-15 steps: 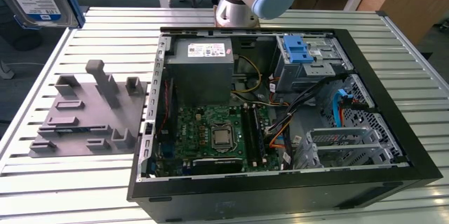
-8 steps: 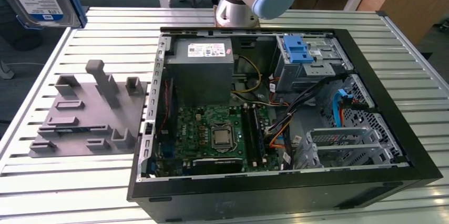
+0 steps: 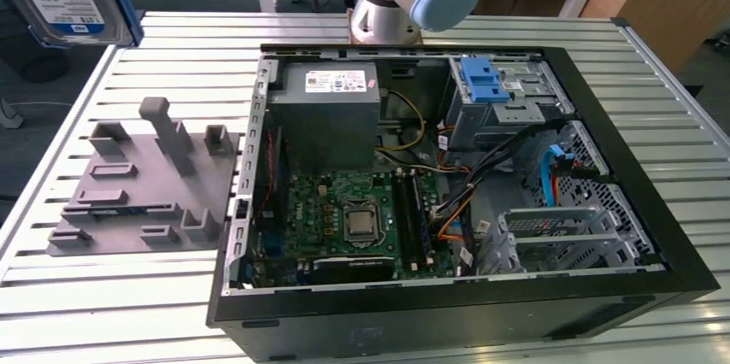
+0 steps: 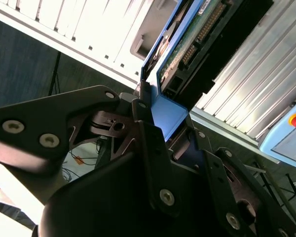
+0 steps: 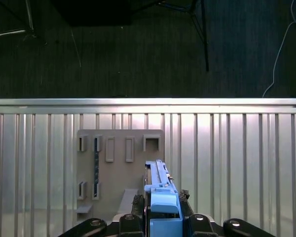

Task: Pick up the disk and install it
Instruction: 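Pick up the disk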

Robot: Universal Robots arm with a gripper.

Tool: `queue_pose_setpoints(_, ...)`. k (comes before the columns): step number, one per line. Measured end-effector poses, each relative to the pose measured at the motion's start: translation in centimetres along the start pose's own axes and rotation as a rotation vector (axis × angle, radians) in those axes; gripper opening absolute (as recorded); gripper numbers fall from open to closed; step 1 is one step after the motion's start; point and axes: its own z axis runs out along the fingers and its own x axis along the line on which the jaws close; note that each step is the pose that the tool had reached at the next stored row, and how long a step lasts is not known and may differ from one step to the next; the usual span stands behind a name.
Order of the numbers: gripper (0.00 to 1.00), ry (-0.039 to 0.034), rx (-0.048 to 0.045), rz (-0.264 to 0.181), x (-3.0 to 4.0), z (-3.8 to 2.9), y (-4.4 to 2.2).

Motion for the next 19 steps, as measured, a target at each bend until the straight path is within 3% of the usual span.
queue_pose_setpoints(10, 0.37, 0.0000, 0.0000, 0.000, 0.43, -0.01, -0.36)
queue_pose_setpoints(11, 0.37, 0.0000, 0.0000, 0.000, 0.53, -0.01, -0.74)
queue_pose_setpoints(19, 0.37, 0.0000, 0.0000, 0.000, 0.53, -0.02, -1.39)
